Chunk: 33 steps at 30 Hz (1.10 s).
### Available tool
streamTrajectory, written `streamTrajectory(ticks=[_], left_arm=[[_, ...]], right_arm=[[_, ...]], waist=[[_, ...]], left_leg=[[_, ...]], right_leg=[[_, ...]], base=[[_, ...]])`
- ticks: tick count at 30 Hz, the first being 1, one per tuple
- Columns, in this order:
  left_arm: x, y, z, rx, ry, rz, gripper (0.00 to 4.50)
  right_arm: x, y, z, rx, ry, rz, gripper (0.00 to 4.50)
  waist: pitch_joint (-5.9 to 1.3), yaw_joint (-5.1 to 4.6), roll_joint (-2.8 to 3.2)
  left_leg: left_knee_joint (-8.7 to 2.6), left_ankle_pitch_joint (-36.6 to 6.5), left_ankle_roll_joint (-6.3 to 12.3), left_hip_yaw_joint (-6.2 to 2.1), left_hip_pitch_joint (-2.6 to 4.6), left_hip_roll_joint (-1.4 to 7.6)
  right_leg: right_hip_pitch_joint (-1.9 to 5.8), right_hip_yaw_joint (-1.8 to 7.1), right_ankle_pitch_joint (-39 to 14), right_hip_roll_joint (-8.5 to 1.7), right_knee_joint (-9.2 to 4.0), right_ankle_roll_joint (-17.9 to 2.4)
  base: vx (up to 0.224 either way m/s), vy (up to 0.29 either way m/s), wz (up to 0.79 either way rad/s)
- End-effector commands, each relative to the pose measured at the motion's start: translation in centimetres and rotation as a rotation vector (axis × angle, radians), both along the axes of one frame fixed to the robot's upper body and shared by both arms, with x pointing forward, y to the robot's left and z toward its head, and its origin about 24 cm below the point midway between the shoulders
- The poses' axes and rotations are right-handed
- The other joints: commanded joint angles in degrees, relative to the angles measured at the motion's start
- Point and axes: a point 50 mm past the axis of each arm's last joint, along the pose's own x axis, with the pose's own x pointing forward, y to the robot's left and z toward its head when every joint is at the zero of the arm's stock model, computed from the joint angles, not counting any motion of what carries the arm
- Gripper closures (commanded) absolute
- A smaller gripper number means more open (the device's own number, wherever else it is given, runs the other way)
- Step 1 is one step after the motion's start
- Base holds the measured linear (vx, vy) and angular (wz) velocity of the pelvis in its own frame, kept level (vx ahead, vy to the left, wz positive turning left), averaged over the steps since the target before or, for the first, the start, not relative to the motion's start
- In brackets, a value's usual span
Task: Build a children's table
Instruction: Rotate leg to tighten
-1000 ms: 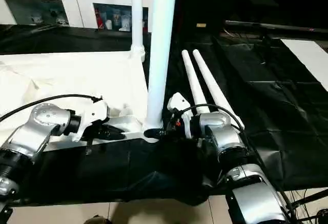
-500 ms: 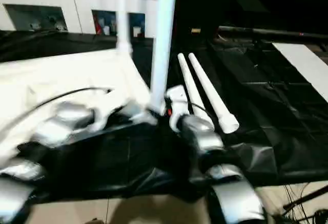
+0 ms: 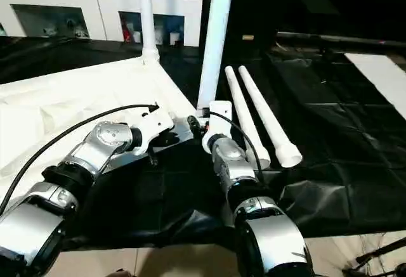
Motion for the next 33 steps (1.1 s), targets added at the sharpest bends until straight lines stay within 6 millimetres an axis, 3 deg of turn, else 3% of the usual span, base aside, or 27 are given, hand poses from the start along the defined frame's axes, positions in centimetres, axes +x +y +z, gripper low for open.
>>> streamTrajectory(ticks=[1,3,4,6,7,9,12,13,14,15,16,17,18,19,20,21,22,23,24,25,26,27,28,29,30,31,33], left_arm=[[-0.8,-2.0,-0.6,0.013,-0.009,-0.144,4.5],[-0.8,-2.2,-0.3,-0.002,-0.033,-0.156,4.5],[-0.6,-2.3,-0.1,-0.018,-0.053,-0.152,4.5],[-0.3,-2.8,0.8,-0.095,-0.098,-0.127,4.5],[-0.1,-2.9,1.3,-0.147,-0.099,-0.116,4.5],[0.1,-3.0,2.3,-0.245,-0.068,-0.098,4.05],[0.1,-2.9,2.9,-0.288,-0.053,-0.092,3.94],[0.2,-2.3,3.8,-0.329,-0.067,-0.087,3.79],[0.3,-2.0,4.3,-0.347,-0.079,-0.081,3.66],[0.3,-1.8,4.6,-0.356,-0.086,-0.077,3.57],[0.4,-1.2,4.9,-0.364,-0.086,-0.05,3.56],[0.5,-0.3,5.3,-0.362,-0.088,-0.025,3.52],[0.5,0.5,5.5,-0.359,-0.08,0.0,3.4],[0.5,0.9,5.6,-0.357,-0.074,0.015,3.18],[0.5,1.7,5.9,-0.356,-0.08,0.044,3.18],[0.5,1.7,5.9,-0.356,-0.08,0.044,3.17],[0.6,4.7,6.6,-0.31,-0.103,0.142,3.12],[0.6,4.7,6.6,-0.31,-0.103,0.142,3.12],[0.7,6.0,7.0,-0.293,-0.123,0.189,2.82],[0.6,8.3,7.5,-0.273,-0.135,0.279,2.82],[0.4,10.1,8.0,-0.257,-0.151,0.35,2.74],[0.4,10.1,8.0,-0.257,-0.151,0.35,2.73],[-0.1,12.9,8.9,-0.224,-0.173,0.462,2.66],[-0.4,13.8,9.1,-0.21,-0.182,0.498,2.41],[-0.8,15.4,9.4,-0.187,-0.198,0.552,2.34],[-0.9,15.8,9.5,-0.184,-0.2,0.562,2.3],[-2.2,18.1,10.1,-0.193,-0.208,0.617,2.24]], right_arm=[[-0.3,-0.5,0.0,-0.058,-0.03,0.039,0.76],[-0.4,-1.0,0.2,-0.083,-0.05,0.057,0.66],[-0.5,-1.3,0.4,-0.092,-0.064,0.068,0.66],[-1.0,-2.3,0.6,-0.127,-0.097,0.103,0.66],[-1.4,-2.8,0.7,-0.142,-0.11,0.117,0.66],[-2.1,-3.6,0.8,-0.167,-0.119,0.143,0.62],[-2.5,-3.9,0.8,-0.175,-0.126,0.152,0.62],[-3.0,-4.1,1.0,-0.183,-0.138,0.157,0.62],[-3.2,-4.0,1.1,-0.184,-0.142,0.157,0.62],[-3.3,-4.0,1.2,-0.184,-0.144,0.157,0.62],[-3.4,-3.9,1.3,-0.183,-0.155,0.156,0.62],[-3.5,-3.8,1.5,-0.177,-0.165,0.158,0.62],[-3.6,-3.7,1.7,-0.175,-0.171,0.16,0.62],[-3.7,-3.7,1.8,-0.174,-0.171,0.163,0.62],[-3.8,-3.8,1.9,-0.183,-0.177,0.158,0.62],[-3.8,-3.8,1.9,-0.183,-0.177,0.158,0.62],[-4.0,-4.2,2.2,-0.192,-0.184,0.16,0.62],[-4.0,-4.2,2.2,-0.192,-0.184,0.16,0.62],[-4.1,-4.4,2.3,-0.202,-0.188,0.167,0.62],[-4.3,-4.8,2.6,-0.216,-0.192,0.178,0.62],[-4.5,-5.0,2.8,-0.225,-0.199,0.188,0.62],[-4.5,-5.0,2.8,-0.225,-0.199,0.188,0.62],[-4.9,-5.3,3.3,-0.205,-0.21,0.242,0.62],[-5.1,-5.4,3.4,-0.186,-0.215,0.277,0.62],[-5.5,-5.6,3.5,-0.169,-0.21,0.344,0.62],[-5.6,-5.7,3.5,-0.164,-0.207,0.361,0.62],[-6.5,-6.2,3.7,-0.124,-0.175,0.505,0.62]], waist=[[-3.41,-0.1,0.61],[-3.55,0.32,0.62],[-3.65,0.41,0.61],[-3.59,0.76,0.54],[-3.75,1.01,0.2],[-3.73,1.44,-0.21],[-4.01,1.86,0.05],[-3.93,1.82,-1.07],[-3.81,1.99,-0.76],[-3.75,1.89,-0.75],[-3.7,1.59,-1.17],[-3.67,1.48,-1.08],[-3.8,1.09,-0.63],[-3.76,0.58,-0.76],[-3.87,0.34,-0.42],[-3.81,0.2,-0.48],[-3.79,0.19,0.26],[-3.8,0.13,0.07],[-3.76,-0.16,0.24],[-3.64,-0.26,0.32],[-3.63,-0.35,0.23],[-3.55,-0.44,0.21],[-3.59,-0.63,-0.15],[-3.59,-0.64,-0.06],[-3.42,-0.77,-0.33],[-3.46,-0.67,-0.11],[-3.29,-0.55,-0.72]], left_leg=[[-3.78,-10.81,1.04,-0.04,0.63,1.41],[-3.73,-7.36,2.18,-0.2,0.27,1.46],[-3.59,-6.65,2.68,-0.11,0.41,1.43],[-3.62,-7.05,3.18,-0.08,0.47,1.51],[-3.6,-6.64,3.43,-0.1,0.41,1.5],[-3.53,-5.33,4.12,-0.08,0.25,1.42],[-3.38,-4.79,4.01,-0.08,0.15,1.68],[-3.36,-3.67,4.39,-0.13,-0.19,1.7],[-3.31,-2.84,4.82,-0.15,-0.2,1.73],[-3.32,-2.86,5.01,-0.14,-0.32,1.66],[-3.33,-2.75,5.07,-0.11,-0.48,1.47],[-3.32,-2.95,4.89,-0.11,-0.45,1.51],[-3.33,-2.69,4.73,-0.25,-0.52,1.53],[-3.3,-2.64,4.54,-0.18,-0.5,1.47],[-3.19,-2.4,4.34,-0.14,-0.37,1.38],[-3.17,-2.36,4.3,-0.07,-0.4,1.29],[-3.2,-2.81,3.69,-0.12,-0.27,1.36],[-3.27,-2.92,3.49,-0.2,-0.31,1.51],[-3.26,-3.21,2.95,-0.13,-0.13,1.34],[-3.31,-3.43,2.69,-0.15,-0.15,1.41],[-3.35,-3.77,2.37,-0.15,-0.16,1.47],[-3.33,-3.99,2.4,-0.21,-0.23,1.4],[-3.37,-4.07,2.21,-0.17,-0.13,1.32],[-3.32,-4.21,2.23,-0.23,-0.25,1.33],[-3.31,-4.42,2.68,-0.12,-0.28,1.3],[-3.2,-4.53,3.09,-0.11,-0.25,1.29],[-3.28,-5.12,3.74,-0.08,-0.24,1.44]], right_leg=[[2.04,3.23,-1.56,-4.41,-4.5,-11.46],[2.53,3.1,3.05,-4.33,-4.02,-11.33],[2.42,3.1,4.87,-4.36,-3.81,-11.63],[2.51,3.09,4.73,-4.46,-3.98,-11.36],[2.86,3.02,4.52,-4.48,-4.01,-11.03],[3.01,3.02,4.86,-4.56,-3.96,-10.55],[2.72,2.91,5.58,-4.95,-3.68,-12.2],[2.97,2.77,6.83,-4.74,-3.42,-12.2],[2.78,2.79,7.91,-4.85,-3.22,-12.25],[2.81,2.77,8.08,-4.83,-3.27,-12.08],[2.95,2.73,8.16,-4.72,-3.34,-11.8],[2.93,2.74,7.95,-4.76,-3.24,-11.76],[3.01,2.74,8.04,-4.76,-3.11,-11.55],[2.91,2.72,8.23,-4.5,-3.14,-11.36],[2.83,2.77,8.67,-4.34,-3.15,-11.33],[2.75,2.81,8.76,-4.2,-3.2,-11.33],[2.69,2.82,8.51,-4.25,-3.13,-11.55],[2.79,2.81,8.73,-4.23,-3.16,-11.37],[2.59,2.77,9.11,-3.89,-3.14,-11.3],[2.6,2.79,9.12,-3.9,-3.17,-11.3],[2.72,2.78,9.24,-3.86,-3.11,-11.38],[2.73,2.75,9.35,-3.76,-3.08,-10.86],[2.8,2.74,8.66,-3.78,-3.17,-10.55],[2.93,2.74,8.58,-3.79,-3.04,-10.54],[2.72,2.76,7.95,-3.66,-3.26,-10.37],[2.71,2.81,7.65,-3.71,-3.21,-10.53],[2.77,2.72,6.03,-3.8,-3.31,-10.82]], base=[[0.0,0.0,0.0],[0.0,0.0,0.0],[0.0,0.0,0.0],[0.0,0.0,0.0],[0.0,0.0,0.0],[0.0,0.0,0.0],[0.0,0.0,0.0],[0.0,0.0,0.0],[0.0,0.0,0.0],[0.0,0.0,0.0],[0.0,0.0,0.0],[0.0,0.0,0.0],[0.0,0.0,0.0],[0.0,0.0,0.0],[0.0,0.0,0.0],[0.0,0.0,0.0],[0.0,0.0,0.0],[0.0,0.0,0.0],[0.0,0.0,0.0],[0.0,0.0,0.0],[0.0,0.0,0.0],[0.0,0.0,0.0],[0.0,0.0,0.0],[0.0,0.0,0.0],[0.0,0.0,0.0],[0.0,0.0,0.0],[0.0,0.0,0.0]])
